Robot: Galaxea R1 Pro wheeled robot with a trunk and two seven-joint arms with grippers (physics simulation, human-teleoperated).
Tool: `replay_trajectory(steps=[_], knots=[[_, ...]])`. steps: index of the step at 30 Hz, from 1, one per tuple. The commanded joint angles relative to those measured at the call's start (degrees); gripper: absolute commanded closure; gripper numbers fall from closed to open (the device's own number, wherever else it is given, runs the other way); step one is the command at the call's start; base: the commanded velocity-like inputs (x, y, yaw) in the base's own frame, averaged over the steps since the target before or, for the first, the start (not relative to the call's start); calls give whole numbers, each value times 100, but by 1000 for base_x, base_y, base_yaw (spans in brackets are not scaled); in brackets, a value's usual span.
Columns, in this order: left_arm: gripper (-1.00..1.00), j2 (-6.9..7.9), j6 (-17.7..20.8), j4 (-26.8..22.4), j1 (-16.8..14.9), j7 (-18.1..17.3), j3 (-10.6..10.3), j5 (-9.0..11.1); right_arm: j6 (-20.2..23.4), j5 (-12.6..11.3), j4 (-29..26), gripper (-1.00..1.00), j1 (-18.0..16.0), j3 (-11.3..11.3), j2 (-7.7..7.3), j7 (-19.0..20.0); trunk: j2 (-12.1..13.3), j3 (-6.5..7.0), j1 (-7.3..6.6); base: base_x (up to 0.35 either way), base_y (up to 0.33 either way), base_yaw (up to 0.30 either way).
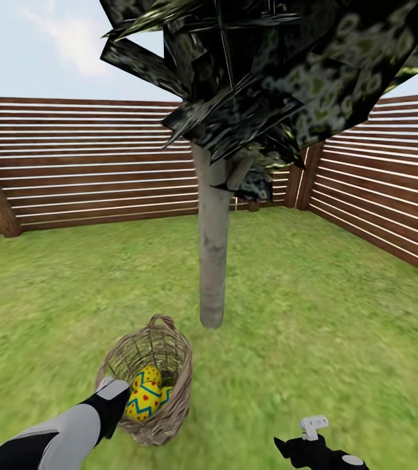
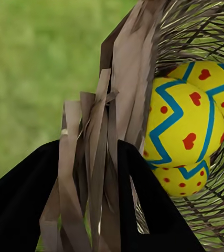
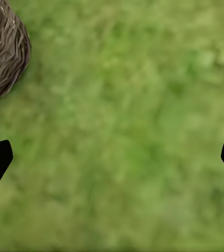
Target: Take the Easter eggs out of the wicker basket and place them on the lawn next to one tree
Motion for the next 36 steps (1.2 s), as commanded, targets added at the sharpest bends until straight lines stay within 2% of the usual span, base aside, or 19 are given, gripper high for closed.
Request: replay_trajectory(steps=[1,4,8,11,20,21,36], knots=[[100,-4,2,-25,195,-295,-71,-110,34,42,6,-100,-2,-46,5,47,-42,-25,24,0,0,0],[100,-2,2,-25,195,-295,-71,-110,34,42,22,-100,-2,-42,13,48,-162,-79,90,0,0,0],[100,0,2,-25,195,-328,-79,-109,8,52,15,-100,-2,-47,8,49,-162,-79,90,0,0,0],[100,0,2,-25,195,-332,-80,-110,-312,42,14,-100,-2,-47,6,50,-162,-79,90,0,0,0],[100,0,2,-18,195,-333,-98,-161,-335,42,14,-100,-2,-47,5,48,-162,-79,90,0,0,0],[-100,0,2,-19,195,-331,-104,-168,-335,42,14,-100,-2,-47,5,47,-162,-79,90,0,0,0],[-100,-4,2,-25,195,-375,-112,-154,-330,42,14,-100,-2,-47,5,47,-162,-79,90,0,0,0]])
